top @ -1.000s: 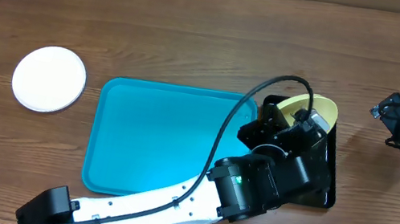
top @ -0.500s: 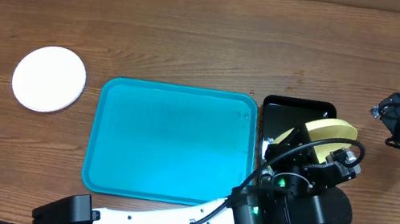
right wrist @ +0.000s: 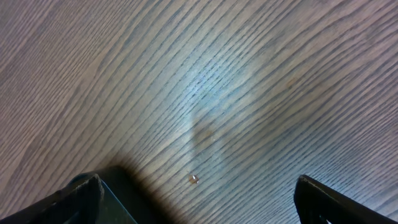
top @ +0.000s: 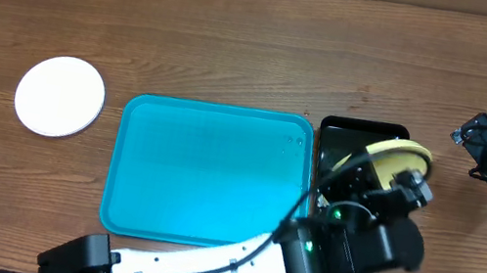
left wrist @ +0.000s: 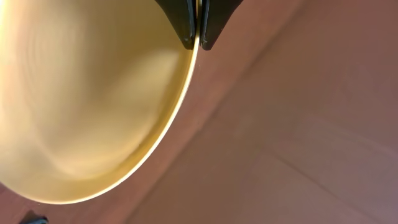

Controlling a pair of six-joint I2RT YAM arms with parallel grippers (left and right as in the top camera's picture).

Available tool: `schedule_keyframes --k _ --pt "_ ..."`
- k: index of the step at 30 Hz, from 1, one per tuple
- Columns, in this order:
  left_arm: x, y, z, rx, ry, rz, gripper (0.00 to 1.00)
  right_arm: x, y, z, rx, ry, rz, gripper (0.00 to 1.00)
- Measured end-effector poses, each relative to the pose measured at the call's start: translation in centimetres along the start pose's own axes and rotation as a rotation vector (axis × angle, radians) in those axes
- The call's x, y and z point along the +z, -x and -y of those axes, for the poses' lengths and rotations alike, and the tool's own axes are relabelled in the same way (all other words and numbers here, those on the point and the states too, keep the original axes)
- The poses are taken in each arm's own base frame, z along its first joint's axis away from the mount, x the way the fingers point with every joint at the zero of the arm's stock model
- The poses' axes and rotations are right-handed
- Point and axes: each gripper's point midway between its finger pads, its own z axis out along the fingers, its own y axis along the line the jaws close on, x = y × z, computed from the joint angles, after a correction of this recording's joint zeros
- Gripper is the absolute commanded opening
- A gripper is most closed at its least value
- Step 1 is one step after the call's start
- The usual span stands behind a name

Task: Clean dirty plates on tray and stack at the side
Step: 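Carry the yellow plate left and stack it on the white plates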

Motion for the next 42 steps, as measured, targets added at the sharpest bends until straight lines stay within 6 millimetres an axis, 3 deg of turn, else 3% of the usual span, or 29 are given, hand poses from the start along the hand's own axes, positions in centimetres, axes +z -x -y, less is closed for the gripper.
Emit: schedule_keyframes --k 4,10,15,19,22,26,32,37,42 --pt "2.9 -1.7 -0.6 -0.135 -0.078 -0.055 0.04 0.0 0.0 0.0 0.0 0.0 -0.001 1.0" --pt "9.1 -6.0 -4.6 -0.468 -0.176 -0.174 0.04 0.0 0.0 0.0 0.0 0.0 0.0 1.0" --pt "13.0 -12.5 -9.3 -0.795 -0.28 -0.344 0.04 0.0 0.0 0.0 0.0 0.0 0.0 1.0" --pt "14.1 -20.3 -14.7 -1.043 -0.271 -0.516 0.04 0.0 0.0 0.0 0.001 0.0 -0.001 1.0" --pt "13.0 -27.4 -19.2 -1.217 -0.186 -0.659 0.04 0.0 0.0 0.0 0.0 0.0 -0.001 1.0" --pt "9.2 -36.4 -24.3 -1.408 -0.015 -0.834 0.04 0.0 0.0 0.0 0.0 0.0 0.0 1.0" --pt "2.4 -46.7 -30.7 -1.597 0.312 -0.957 0.04 0.0 0.0 0.0 0.0 0.0 0.0 1.0" --pt "-2.0 -51.6 -34.1 -1.706 0.506 -0.959 0.04 0.0 0.0 0.0 0.0 0.0 0.0 1.0" --pt "-3.3 -53.2 -35.7 -1.739 0.593 -0.921 0.04 0.0 0.0 0.0 0.0 0.0 0.0 1.0"
